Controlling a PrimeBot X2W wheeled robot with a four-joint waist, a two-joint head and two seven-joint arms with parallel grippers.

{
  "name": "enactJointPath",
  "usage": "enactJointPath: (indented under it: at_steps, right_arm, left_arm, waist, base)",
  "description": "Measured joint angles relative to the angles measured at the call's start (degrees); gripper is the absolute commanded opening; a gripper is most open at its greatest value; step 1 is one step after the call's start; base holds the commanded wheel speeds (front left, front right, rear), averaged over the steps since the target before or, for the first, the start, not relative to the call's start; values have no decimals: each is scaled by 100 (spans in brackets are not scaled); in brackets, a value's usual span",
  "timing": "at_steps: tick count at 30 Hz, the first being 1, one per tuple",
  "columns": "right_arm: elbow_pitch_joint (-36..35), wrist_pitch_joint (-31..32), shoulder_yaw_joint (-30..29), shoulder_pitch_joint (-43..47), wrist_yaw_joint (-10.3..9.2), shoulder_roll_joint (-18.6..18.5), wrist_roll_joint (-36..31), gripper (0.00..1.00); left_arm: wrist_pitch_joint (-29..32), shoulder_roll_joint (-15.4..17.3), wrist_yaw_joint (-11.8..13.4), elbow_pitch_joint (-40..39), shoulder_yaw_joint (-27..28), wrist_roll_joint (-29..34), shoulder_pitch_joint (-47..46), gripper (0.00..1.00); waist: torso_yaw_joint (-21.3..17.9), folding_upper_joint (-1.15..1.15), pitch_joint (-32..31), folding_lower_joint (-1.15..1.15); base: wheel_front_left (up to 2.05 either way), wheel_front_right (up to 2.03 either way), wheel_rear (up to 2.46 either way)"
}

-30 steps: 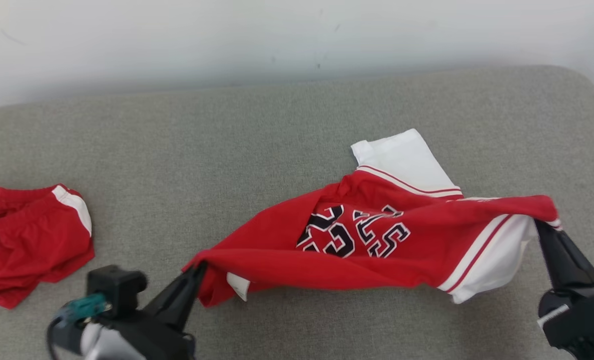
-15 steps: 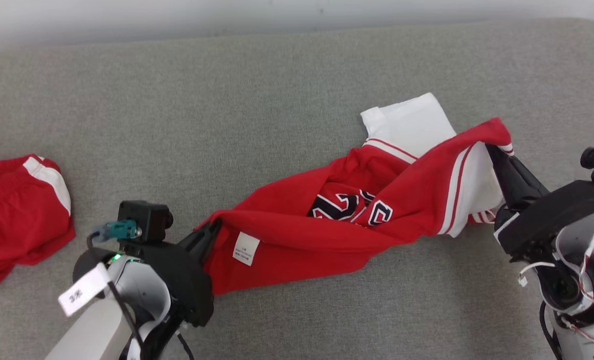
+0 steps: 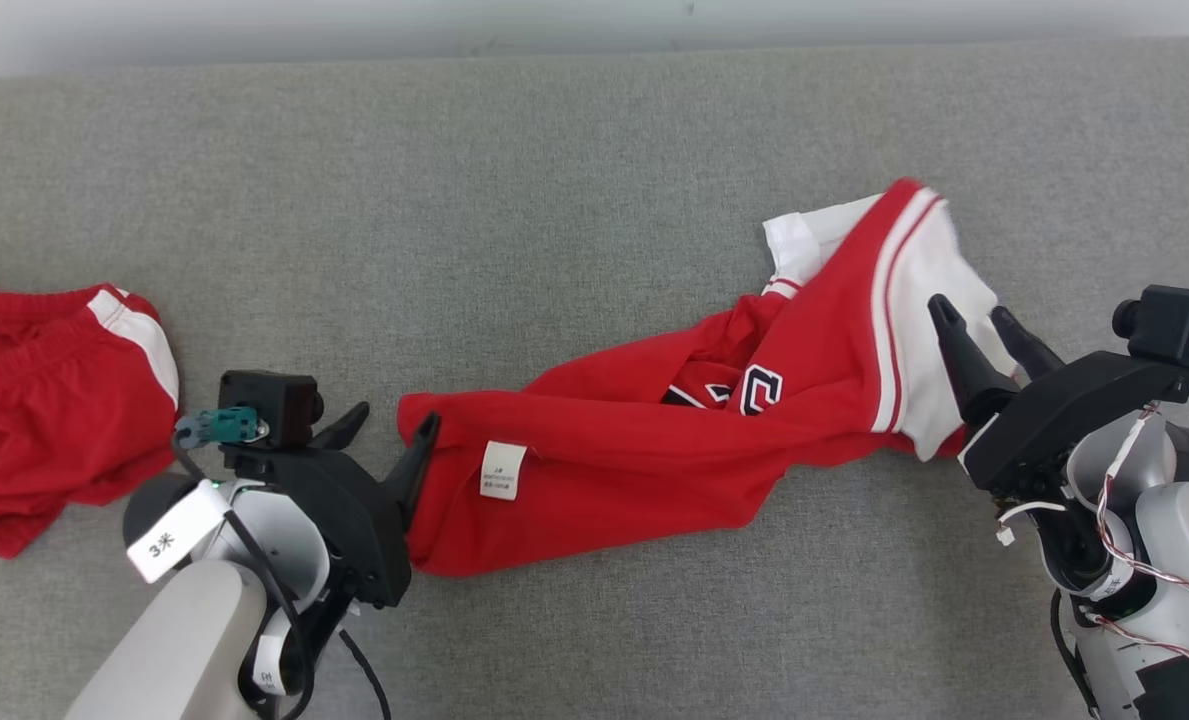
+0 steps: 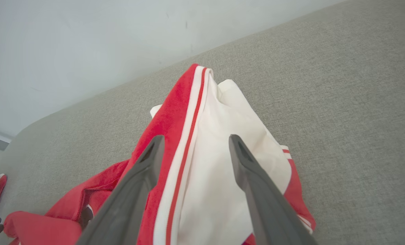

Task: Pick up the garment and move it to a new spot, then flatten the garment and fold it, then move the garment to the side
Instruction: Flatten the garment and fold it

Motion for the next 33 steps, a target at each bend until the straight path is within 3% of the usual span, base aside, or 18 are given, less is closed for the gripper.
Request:
enactJointPath:
  at_steps: [12, 23, 27, 33]
  right_arm:
    - [42, -710, -264, 151, 0, -162, -355, 100]
    - [-458, -1959, -580, 1449, 68, 21, -504, 100]
    - [-583, -2218, -457, 1880, 79, 91, -644, 100]
    - [-691, -2315, 68, 2254, 312, 152, -880, 100]
  left_arm:
    - [-1011, -130, 47, -37, 333, 196, 185, 100]
    - [-2162, -322, 56, -302, 932, 143, 1252, 100]
    - [-2434, -442, 56, -332, 1471, 159, 1782, 100]
    - [-2579, -603, 56, -403, 1912, 353, 2481, 100]
  waist:
    - [20, 0, -518, 0]
    - [89, -1, -1256, -1]
    - [117, -1, -1533, -1]
    - [76, -2, -1791, -2]
  base:
    - [0, 0, 0]
    - [0, 0, 0]
    - [0, 0, 0]
    - [0, 0, 0]
